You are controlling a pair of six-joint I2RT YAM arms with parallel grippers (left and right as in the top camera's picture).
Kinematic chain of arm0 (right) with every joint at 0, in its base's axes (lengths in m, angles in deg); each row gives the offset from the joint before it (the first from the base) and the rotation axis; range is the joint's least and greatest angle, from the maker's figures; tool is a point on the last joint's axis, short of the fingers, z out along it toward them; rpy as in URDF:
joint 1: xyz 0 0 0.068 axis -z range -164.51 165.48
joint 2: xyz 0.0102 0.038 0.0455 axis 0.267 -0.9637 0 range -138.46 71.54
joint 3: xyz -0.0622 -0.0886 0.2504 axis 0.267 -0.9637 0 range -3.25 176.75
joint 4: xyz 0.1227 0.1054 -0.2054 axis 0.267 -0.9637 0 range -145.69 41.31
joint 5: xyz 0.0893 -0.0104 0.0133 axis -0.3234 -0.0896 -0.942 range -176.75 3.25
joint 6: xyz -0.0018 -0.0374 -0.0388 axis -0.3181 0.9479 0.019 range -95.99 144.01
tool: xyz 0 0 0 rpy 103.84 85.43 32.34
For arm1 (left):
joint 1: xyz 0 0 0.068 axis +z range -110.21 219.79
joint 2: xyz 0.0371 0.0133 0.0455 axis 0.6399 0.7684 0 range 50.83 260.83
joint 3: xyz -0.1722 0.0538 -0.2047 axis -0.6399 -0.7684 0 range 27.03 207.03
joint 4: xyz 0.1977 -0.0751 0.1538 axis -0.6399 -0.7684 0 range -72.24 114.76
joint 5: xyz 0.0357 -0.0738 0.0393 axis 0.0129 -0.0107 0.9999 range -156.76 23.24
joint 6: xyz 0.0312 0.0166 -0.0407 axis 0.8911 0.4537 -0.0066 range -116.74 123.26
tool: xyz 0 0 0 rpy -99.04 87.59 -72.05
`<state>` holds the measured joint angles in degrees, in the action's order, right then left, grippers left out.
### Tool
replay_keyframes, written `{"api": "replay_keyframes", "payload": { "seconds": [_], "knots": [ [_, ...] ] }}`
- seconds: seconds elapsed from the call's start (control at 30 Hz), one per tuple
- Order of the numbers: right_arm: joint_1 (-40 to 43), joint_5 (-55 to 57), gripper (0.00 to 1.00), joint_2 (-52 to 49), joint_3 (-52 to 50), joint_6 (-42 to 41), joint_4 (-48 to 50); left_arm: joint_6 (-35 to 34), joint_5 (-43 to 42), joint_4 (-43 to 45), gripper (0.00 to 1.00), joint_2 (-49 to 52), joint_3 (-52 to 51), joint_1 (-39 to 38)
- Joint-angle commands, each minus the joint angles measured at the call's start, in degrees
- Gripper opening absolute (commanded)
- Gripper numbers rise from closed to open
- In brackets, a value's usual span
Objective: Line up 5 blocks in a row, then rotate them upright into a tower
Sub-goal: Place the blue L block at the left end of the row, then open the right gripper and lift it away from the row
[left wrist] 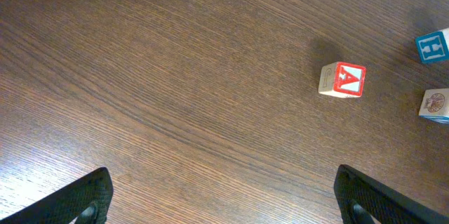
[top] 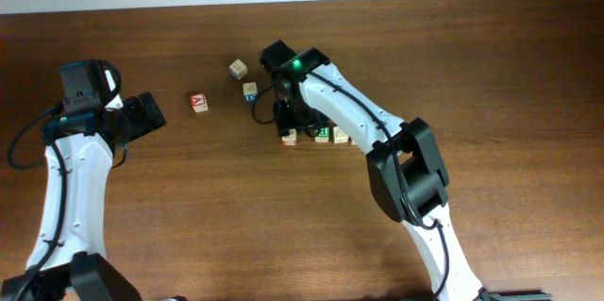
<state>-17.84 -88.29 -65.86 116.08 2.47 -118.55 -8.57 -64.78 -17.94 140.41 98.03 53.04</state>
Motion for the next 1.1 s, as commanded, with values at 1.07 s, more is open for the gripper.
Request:
{"api": "replay_keyframes", "payload": {
  "seconds": [1.07],
  "knots": [
    [5.86,11.67,0.66,-2.86,-2.12,1.11,-3.58,-0.55,0.42,-0.04,0.99,-0.17,0.72,0.20]
  ]
}}
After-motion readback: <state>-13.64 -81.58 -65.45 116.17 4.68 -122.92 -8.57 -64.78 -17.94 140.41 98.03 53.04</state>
